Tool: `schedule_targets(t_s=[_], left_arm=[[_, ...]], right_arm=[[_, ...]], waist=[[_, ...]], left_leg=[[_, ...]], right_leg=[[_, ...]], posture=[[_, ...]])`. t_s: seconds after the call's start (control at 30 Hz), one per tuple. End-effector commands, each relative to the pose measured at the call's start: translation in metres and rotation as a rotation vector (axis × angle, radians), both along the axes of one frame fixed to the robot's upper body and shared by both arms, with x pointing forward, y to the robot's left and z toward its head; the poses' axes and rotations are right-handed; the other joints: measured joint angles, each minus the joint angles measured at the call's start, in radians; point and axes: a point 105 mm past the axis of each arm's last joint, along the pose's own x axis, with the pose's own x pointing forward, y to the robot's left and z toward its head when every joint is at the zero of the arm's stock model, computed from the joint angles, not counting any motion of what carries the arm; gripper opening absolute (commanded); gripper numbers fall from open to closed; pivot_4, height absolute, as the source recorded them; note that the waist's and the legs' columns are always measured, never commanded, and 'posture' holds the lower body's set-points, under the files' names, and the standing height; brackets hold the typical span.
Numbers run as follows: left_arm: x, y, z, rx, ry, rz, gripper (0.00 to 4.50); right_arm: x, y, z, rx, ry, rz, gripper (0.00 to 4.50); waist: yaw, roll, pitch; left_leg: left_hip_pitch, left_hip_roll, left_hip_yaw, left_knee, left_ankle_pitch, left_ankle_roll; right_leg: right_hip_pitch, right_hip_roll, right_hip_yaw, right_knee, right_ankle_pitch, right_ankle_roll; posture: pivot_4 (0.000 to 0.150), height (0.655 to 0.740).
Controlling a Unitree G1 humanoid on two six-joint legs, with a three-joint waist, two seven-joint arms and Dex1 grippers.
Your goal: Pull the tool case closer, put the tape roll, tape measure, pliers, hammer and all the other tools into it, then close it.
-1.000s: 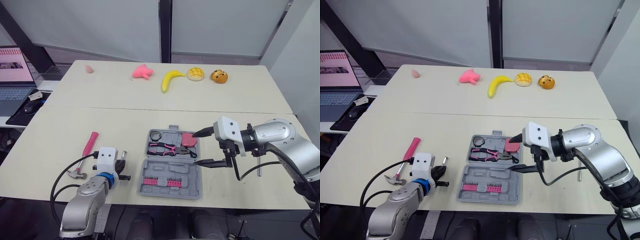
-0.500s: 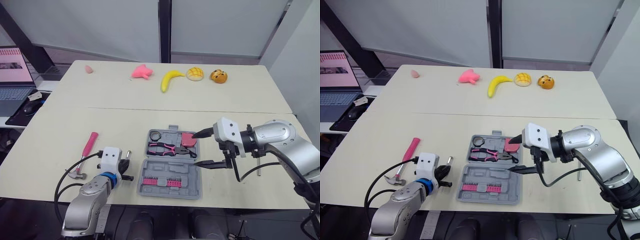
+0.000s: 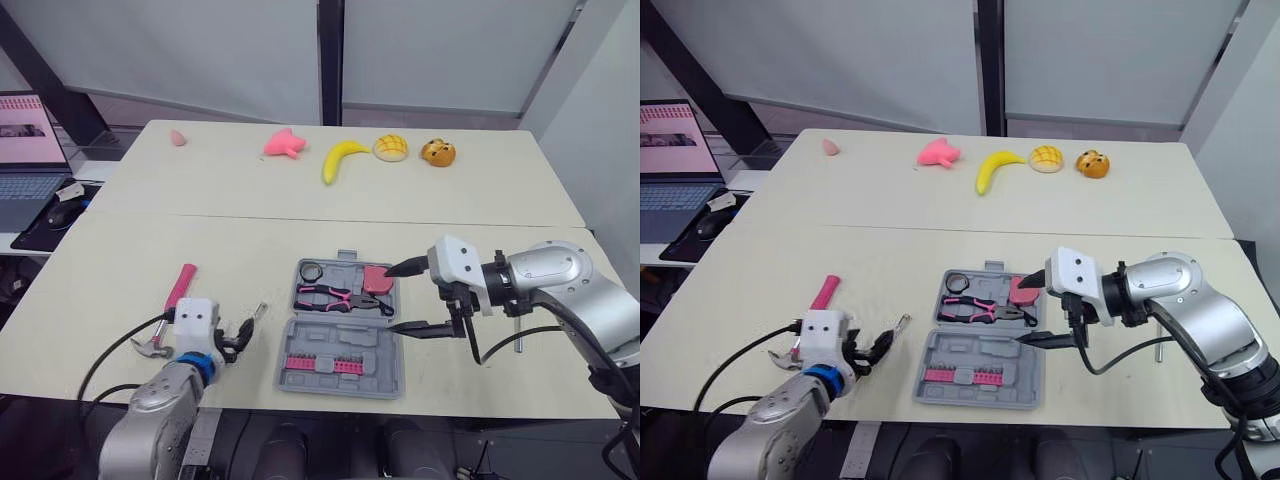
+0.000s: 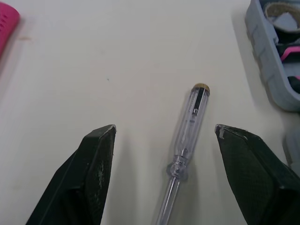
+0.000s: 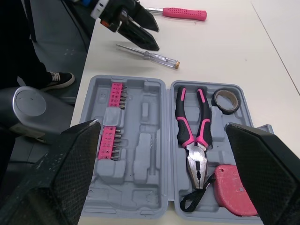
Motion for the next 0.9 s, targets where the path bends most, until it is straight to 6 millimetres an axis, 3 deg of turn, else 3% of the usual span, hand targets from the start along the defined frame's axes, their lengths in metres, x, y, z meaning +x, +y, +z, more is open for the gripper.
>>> schedule_targets(t_s=[0.03,0.2,0.3,0.43,0.53,0.73,0.9], left_arm=[[-0.005,0.012,0.033,0.014,-0.112,-0.055,3.34],[0.0,0.037,0.055,0.145,-0.179,-0.247,3.34],[0.01,0.046,0.072,0.401,-0.213,-0.587,3.34],[0.026,0.058,0.08,0.692,-0.215,-0.924,3.34],[0.034,0.062,0.078,0.867,-0.205,-1.136,3.34],[0.038,0.045,0.06,1.169,-0.192,-1.659,3.34],[0.048,0.034,0.053,1.303,-0.177,-1.902,3.34]], right_arm=[[-0.006,0.001,0.012,0.025,-0.049,0.012,4.5],[-0.01,0.004,0.015,0.039,-0.061,0.002,4.5],[-0.017,0.007,0.012,0.037,-0.042,0.001,4.5],[-0.023,0.009,0.005,0.034,-0.019,-0.011,4.5],[-0.025,0.011,0.002,0.035,-0.008,-0.017,4.5],[-0.026,0.014,-0.001,0.038,0.009,-0.028,4.5],[-0.027,0.015,-0.002,0.033,0.022,-0.022,4.5]], waist=[[0.0,0.0,0.0],[0.0,0.001,0.0],[0.001,0.0,0.0],[0.008,0.002,0.0],[0.002,0.003,0.001],[-0.002,0.003,0.001],[-0.004,0.002,0.001]], left_leg=[[0.0,0.0,0.0,0.0,0.0,0.0],[0.0,0.0,0.0,0.0,0.0,0.0],[0.0,0.001,0.0,0.0,0.0,0.0],[0.0,0.0,0.0,-0.001,0.0,-0.001],[-0.002,0.0,0.001,-0.001,0.0,-0.001],[-0.005,0.001,0.001,-0.003,0.0,0.0],[-0.006,0.001,0.001,-0.002,0.0,0.0]], right_leg=[[0.0,0.0,0.0,0.0,0.0,0.0],[0.0,0.0,0.0,0.0,0.0,0.0],[-0.001,0.001,-0.001,0.0,-0.001,-0.001],[-0.001,0.001,-0.001,-0.001,-0.001,-0.003],[-0.002,0.001,-0.001,-0.003,0.0,-0.002],[-0.002,0.001,-0.002,-0.008,0.0,-0.001],[-0.002,0.001,-0.004,-0.008,0.001,0.0]], posture=[[0.15,0.7369],[0.15,0.7369],[0.15,0.7369],[0.15,0.7369],[0.15,0.7369],[0.15,0.7369],[0.15,0.7369]])
